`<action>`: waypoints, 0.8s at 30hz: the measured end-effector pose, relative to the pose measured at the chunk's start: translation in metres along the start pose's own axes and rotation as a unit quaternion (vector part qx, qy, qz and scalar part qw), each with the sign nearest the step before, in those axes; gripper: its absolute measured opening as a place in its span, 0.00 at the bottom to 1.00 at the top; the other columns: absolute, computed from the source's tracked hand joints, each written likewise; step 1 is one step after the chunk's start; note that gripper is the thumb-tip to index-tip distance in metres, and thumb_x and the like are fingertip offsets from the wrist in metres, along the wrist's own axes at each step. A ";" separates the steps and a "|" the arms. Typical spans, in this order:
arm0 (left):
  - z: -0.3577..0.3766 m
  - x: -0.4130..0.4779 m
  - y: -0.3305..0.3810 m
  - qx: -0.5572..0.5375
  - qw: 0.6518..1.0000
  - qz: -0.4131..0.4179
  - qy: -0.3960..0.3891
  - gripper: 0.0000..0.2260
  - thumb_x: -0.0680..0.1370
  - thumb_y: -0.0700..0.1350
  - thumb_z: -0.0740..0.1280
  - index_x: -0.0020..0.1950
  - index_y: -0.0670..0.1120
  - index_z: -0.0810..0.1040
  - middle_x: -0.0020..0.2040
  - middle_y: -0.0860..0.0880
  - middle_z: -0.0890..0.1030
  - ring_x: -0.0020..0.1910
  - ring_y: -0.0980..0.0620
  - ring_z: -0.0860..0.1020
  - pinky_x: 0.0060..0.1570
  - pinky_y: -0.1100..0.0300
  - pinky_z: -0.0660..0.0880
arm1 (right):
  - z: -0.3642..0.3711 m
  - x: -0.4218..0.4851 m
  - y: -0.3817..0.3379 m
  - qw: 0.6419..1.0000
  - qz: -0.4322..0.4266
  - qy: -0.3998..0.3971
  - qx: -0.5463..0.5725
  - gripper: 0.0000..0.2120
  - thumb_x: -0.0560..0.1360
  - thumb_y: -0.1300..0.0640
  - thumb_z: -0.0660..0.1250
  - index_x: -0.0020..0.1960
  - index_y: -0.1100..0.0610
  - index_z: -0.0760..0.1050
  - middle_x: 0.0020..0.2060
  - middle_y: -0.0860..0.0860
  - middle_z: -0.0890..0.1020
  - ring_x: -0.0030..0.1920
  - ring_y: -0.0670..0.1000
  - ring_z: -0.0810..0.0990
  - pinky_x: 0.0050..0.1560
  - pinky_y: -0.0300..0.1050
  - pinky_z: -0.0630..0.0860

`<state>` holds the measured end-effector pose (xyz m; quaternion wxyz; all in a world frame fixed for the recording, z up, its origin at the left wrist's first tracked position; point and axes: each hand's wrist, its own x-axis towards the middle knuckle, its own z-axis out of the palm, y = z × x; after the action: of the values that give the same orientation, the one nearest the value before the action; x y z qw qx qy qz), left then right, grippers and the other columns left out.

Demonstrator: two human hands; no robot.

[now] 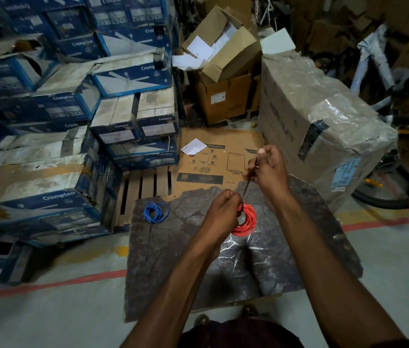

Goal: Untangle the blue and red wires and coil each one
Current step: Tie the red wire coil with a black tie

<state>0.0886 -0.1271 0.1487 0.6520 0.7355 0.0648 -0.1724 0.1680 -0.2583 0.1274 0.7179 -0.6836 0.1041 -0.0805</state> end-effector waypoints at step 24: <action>-0.011 0.037 -0.013 -0.164 0.980 -0.114 -0.015 0.09 0.80 0.43 0.63 0.40 0.46 0.74 0.29 0.51 0.70 0.25 0.55 0.68 0.28 0.62 0.64 | -0.009 0.012 0.028 0.993 0.115 0.006 0.002 0.06 0.87 0.56 0.56 0.53 0.56 0.66 0.35 0.53 0.80 0.30 0.51 0.76 0.28 0.41 0.76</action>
<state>0.1204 -0.1189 0.1251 0.7405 0.6041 0.1654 -0.2437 0.1761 -0.2683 0.0987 0.7232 -0.6652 0.1858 -0.0019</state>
